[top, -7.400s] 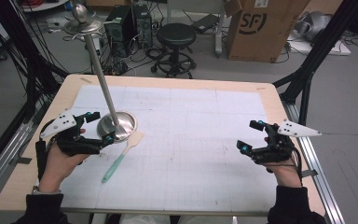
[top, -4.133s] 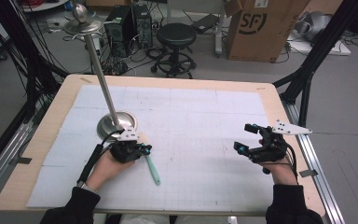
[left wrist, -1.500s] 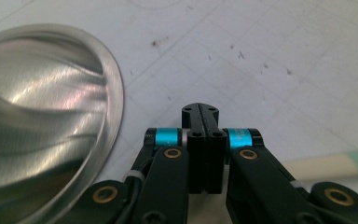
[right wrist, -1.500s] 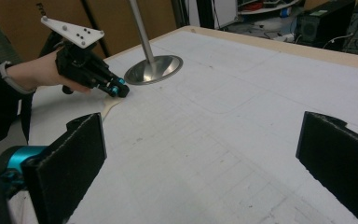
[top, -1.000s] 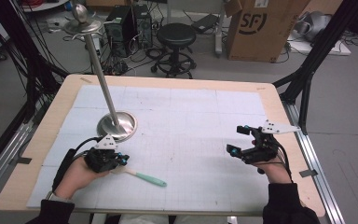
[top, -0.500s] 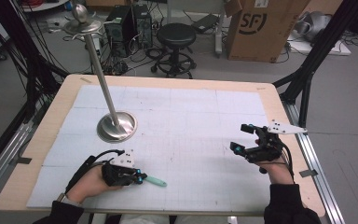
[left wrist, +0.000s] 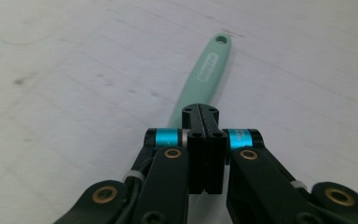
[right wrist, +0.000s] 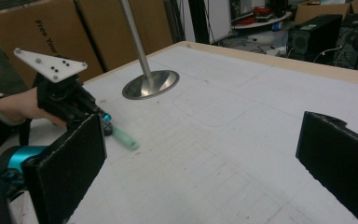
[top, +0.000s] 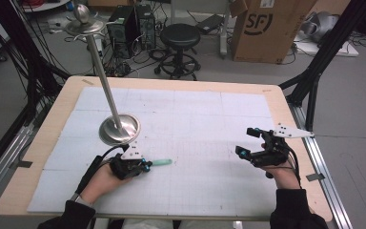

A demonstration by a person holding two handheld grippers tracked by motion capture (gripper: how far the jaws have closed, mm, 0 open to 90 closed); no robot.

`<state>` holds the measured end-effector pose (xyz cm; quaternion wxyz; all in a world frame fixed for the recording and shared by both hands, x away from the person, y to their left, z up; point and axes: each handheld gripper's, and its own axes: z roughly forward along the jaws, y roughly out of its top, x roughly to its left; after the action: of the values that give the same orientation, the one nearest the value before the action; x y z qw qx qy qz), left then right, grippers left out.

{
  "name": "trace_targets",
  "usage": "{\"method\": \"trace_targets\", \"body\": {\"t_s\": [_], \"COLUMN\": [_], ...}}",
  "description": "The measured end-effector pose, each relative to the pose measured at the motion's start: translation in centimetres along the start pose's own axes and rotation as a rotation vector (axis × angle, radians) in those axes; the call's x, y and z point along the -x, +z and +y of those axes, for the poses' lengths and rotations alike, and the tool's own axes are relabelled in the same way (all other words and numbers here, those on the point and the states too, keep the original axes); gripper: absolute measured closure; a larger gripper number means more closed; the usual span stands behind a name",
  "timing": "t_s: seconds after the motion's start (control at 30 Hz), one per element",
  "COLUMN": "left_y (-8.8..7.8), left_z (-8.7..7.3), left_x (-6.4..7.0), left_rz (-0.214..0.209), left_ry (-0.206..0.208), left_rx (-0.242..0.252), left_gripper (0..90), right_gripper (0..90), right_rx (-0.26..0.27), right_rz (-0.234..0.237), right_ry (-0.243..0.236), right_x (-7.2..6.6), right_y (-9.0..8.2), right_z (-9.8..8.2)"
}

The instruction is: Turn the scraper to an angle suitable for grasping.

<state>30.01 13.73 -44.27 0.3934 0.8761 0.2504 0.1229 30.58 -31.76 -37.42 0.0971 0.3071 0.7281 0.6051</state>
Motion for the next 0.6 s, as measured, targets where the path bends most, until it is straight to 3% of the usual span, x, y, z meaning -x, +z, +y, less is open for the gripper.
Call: {"method": "trace_targets", "body": {"t_s": [0.1, 0.13, 0.2, 0.37, 0.5, 0.6], "left_y": [0.2, 0.2, 0.1, -0.7, -2.6, -4.1], "left_z": [0.0, -0.1, -0.2, 0.0, 0.1, 0.3], "left_x": [-1.4, -1.8, -2.3, -2.1, -3.2, -3.7], "left_rz": [0.055, 0.059, 0.054, 0.046, 0.072, 0.068], "left_ry": [-0.070, -0.099, -0.120, -0.103, -0.112, -0.118], "left_rx": [0.012, 0.014, 0.017, 0.045, 0.068, 0.101], "left_gripper": [89.8, 89.9, 89.9, 89.8, 89.8, 89.7], "right_gripper": [0.5, 0.5, 0.5, 0.6, 0.5, 0.6], "right_rx": [0.001, 0.002, 0.002, -0.003, -0.006, -0.010], "right_rz": [-0.009, -0.008, -0.008, -0.006, -0.007, -0.010], "right_ry": [-0.005, -0.007, -0.007, -0.008, -0.009, -0.004], "right_x": [0.0, 0.0, -0.1, 0.0, 0.0, 0.1], "right_y": [0.0, 0.0, 0.0, 0.1, 0.1, 0.1], "right_z": [0.0, 0.0, 0.0, 0.0, 0.0, -0.1]}}
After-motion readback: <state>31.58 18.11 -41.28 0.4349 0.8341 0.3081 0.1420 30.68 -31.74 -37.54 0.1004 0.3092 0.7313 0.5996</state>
